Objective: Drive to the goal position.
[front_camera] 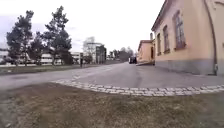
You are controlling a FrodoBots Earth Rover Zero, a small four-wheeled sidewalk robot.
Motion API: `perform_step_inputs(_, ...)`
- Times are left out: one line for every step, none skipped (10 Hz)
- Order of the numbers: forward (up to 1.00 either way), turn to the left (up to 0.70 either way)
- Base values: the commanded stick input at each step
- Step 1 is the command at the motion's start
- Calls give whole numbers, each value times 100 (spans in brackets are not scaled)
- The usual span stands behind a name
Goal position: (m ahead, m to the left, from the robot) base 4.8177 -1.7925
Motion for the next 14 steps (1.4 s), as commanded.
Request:
perform_step_inputs(0, 0)
perform_step_inputs(0, 0)
perform_step_inputs(0, 0)
perform_step_inputs(70, 0)
perform_step_inputs(70, 0)
perform_step_inputs(70, 0)
perform_step_inputs(70, 0)
perform_step_inputs(70, 0)
perform_step_inputs(70, 0)
perform_step_inputs(70, 0)
perform_step_inputs(70, 0)
perform_step_inputs(70, 0)
perform_step_inputs(70, 0)
perform_step_inputs(70, 0)
